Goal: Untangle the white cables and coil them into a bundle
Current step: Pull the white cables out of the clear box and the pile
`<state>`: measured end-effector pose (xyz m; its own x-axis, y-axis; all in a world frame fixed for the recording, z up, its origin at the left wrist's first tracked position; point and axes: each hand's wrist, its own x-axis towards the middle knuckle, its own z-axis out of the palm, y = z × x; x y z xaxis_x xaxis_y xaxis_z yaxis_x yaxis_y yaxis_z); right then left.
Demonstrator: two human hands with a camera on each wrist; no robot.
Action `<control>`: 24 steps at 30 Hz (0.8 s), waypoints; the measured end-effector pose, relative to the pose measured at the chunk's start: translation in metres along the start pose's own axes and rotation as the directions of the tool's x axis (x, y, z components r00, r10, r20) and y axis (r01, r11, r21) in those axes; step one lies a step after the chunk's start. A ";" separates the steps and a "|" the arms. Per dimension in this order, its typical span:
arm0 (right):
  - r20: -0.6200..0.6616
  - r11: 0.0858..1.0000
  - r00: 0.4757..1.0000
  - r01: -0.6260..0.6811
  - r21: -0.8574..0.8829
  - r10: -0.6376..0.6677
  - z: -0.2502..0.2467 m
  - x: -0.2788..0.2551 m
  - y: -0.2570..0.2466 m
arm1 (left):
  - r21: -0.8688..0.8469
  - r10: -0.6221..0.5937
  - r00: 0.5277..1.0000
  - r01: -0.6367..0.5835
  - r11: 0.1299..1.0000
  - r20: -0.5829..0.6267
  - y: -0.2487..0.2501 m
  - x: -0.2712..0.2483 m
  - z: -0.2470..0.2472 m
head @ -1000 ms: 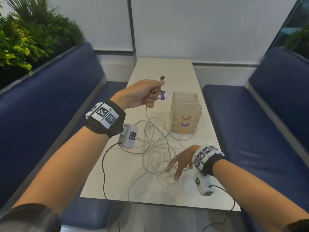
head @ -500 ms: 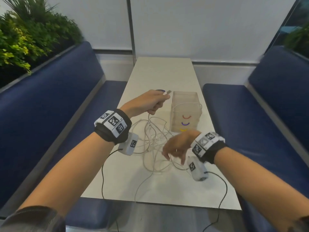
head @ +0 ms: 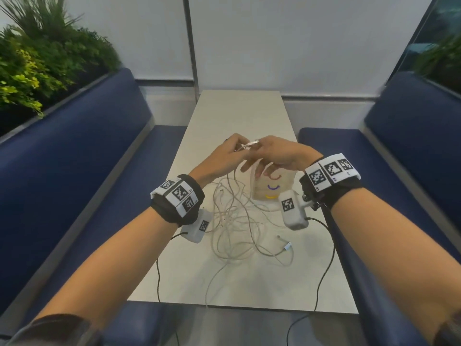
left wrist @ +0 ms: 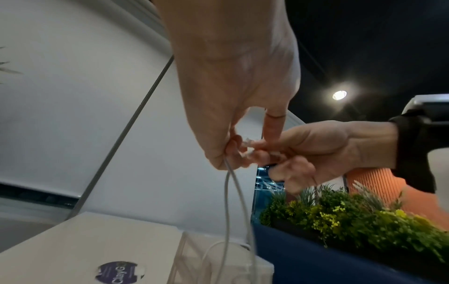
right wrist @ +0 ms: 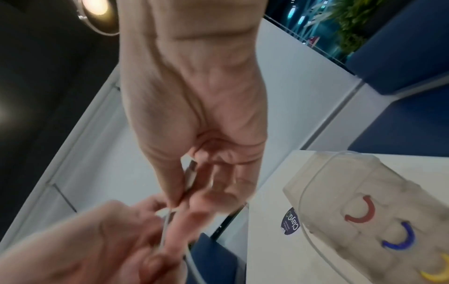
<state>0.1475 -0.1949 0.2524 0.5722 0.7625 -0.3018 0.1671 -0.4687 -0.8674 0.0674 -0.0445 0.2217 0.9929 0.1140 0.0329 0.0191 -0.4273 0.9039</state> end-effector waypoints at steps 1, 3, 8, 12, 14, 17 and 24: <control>-0.081 0.998 0.996 0.027 0.061 -0.022 -0.002 0.001 0.002 | 0.003 -0.008 1.000 0.008 1.000 0.010 -0.002 -0.002 0.001; -0.185 0.988 0.981 0.085 0.129 -0.060 -0.006 0.006 0.006 | -0.070 -0.016 1.000 0.017 0.997 0.015 -0.006 -0.003 0.004; -0.222 0.871 0.961 0.248 0.424 -0.165 0.007 0.014 0.024 | -0.009 0.090 0.992 -0.091 0.996 -0.088 -0.002 0.001 0.000; 0.112 0.953 0.976 0.151 0.263 -0.185 0.032 0.014 0.041 | -0.150 0.157 0.978 -0.177 0.973 -0.136 0.013 0.002 -0.016; 0.136 0.969 0.974 0.154 0.194 -0.182 0.036 0.012 0.046 | -0.273 0.181 0.973 -0.213 0.938 -0.140 0.020 0.000 -0.024; -0.042 0.983 0.984 0.173 0.064 -0.171 0.023 0.012 0.051 | -0.320 0.123 0.942 -0.226 0.920 -0.311 0.030 -0.007 -0.041; -0.178 0.987 0.983 0.017 -0.161 -0.047 0.004 0.011 0.083 | -0.158 0.199 0.712 -0.402 0.902 -0.674 0.050 -0.020 -0.103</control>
<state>0.1641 -0.2241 0.1753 0.6976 0.6919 -0.1859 0.3043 -0.5210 -0.7974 0.0364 0.0242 0.3099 0.6315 0.6001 0.4910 -0.4008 -0.2895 0.8693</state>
